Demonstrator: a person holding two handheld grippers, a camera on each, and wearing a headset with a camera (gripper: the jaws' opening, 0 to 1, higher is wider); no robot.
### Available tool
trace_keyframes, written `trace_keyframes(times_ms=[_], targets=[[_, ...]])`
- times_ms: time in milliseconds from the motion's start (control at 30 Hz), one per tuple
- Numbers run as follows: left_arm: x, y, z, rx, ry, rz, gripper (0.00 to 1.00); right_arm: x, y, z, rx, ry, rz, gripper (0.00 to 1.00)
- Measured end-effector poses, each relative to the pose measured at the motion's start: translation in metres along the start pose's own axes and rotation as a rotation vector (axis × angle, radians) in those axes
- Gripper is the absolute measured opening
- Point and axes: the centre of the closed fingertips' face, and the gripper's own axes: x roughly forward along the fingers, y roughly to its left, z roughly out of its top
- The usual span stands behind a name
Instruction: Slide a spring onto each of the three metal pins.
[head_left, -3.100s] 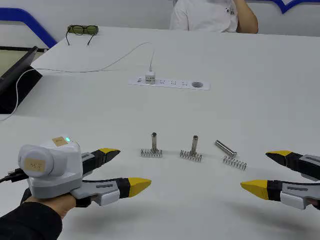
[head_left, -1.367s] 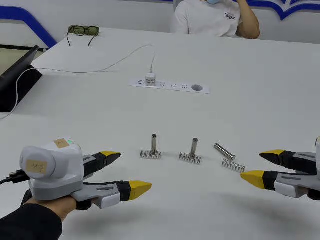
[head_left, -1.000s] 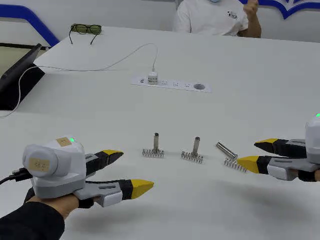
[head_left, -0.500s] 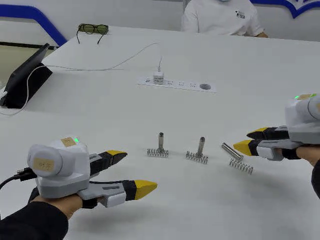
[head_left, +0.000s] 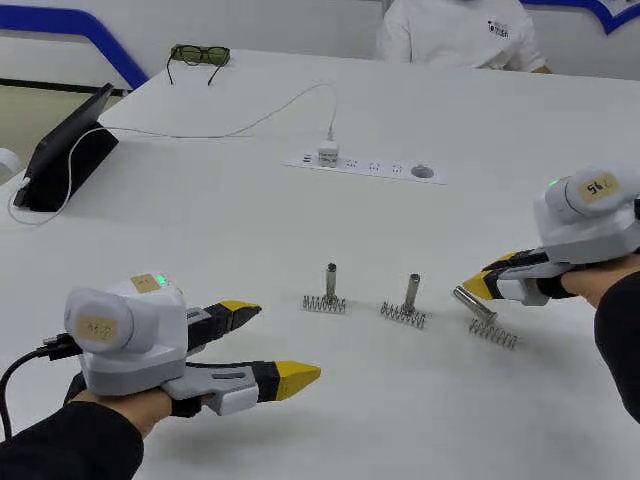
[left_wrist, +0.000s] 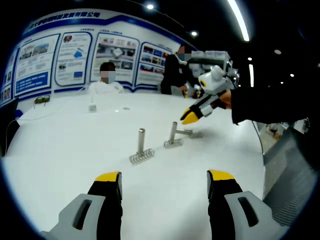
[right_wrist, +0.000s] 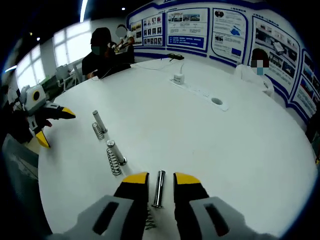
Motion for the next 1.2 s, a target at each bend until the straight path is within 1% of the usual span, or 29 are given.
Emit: trace_keyframes(times_ms=[133,233,400,467,667,867,967,1033,1200], targets=[[0.000,0.000,-0.002,-0.003,0.002,-0.001,0.70,0.008,0.003,-0.003,0.010,0.030,0.004,0.17],[0.000,-0.001,-0.003,-0.005,0.003,-0.004,0.70,0.015,0.003,-0.008,0.001,0.066,0.002,0.16],[0.000,0.000,-0.005,-0.009,0.002,-0.005,0.70,0.020,0.002,-0.011,0.006,0.102,0.002,0.15],[-0.001,0.000,-0.005,-0.010,0.002,-0.005,0.70,0.021,0.002,-0.011,0.004,0.107,0.003,0.14],[-0.001,0.000,-0.007,-0.016,0.000,-0.007,0.69,0.028,0.001,-0.014,0.008,0.144,0.000,0.12],[0.000,0.000,-0.007,-0.022,-0.005,-0.010,0.69,0.030,0.001,-0.016,0.007,0.168,-0.004,0.10],[0.000,0.000,-0.008,-0.024,-0.006,-0.012,0.69,0.032,0.001,-0.020,-0.008,0.190,-0.012,0.10],[0.001,0.001,-0.008,-0.025,-0.007,-0.013,0.69,0.033,0.001,-0.020,-0.003,0.188,-0.010,0.10],[0.004,0.000,-0.006,-0.025,-0.012,-0.021,0.69,0.033,0.001,-0.020,0.014,0.206,-0.008,0.10]])
